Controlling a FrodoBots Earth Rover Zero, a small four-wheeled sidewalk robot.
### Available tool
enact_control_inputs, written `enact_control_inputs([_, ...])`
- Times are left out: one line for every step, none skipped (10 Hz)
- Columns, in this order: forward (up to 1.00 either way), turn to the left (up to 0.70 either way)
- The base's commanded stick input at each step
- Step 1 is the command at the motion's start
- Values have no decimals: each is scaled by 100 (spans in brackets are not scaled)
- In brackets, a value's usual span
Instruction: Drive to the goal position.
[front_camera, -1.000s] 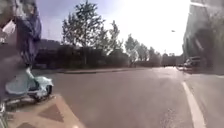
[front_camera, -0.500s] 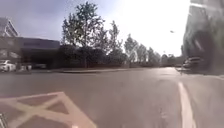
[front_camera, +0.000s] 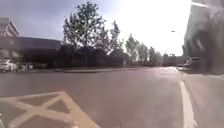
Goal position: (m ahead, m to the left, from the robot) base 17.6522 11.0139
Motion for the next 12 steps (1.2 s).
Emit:
enact_control_inputs([0, 45])
enact_control_inputs([0, 45])
enact_control_inputs([0, 45])
enact_control_inputs([0, 45])
enact_control_inputs([0, 41])
enact_control_inputs([0, 42])
enact_control_inputs([0, 45])
enact_control_inputs([0, 45])
enact_control_inputs([0, 45])
enact_control_inputs([0, 45])
enact_control_inputs([0, 45])
enact_control_inputs([0, 45])
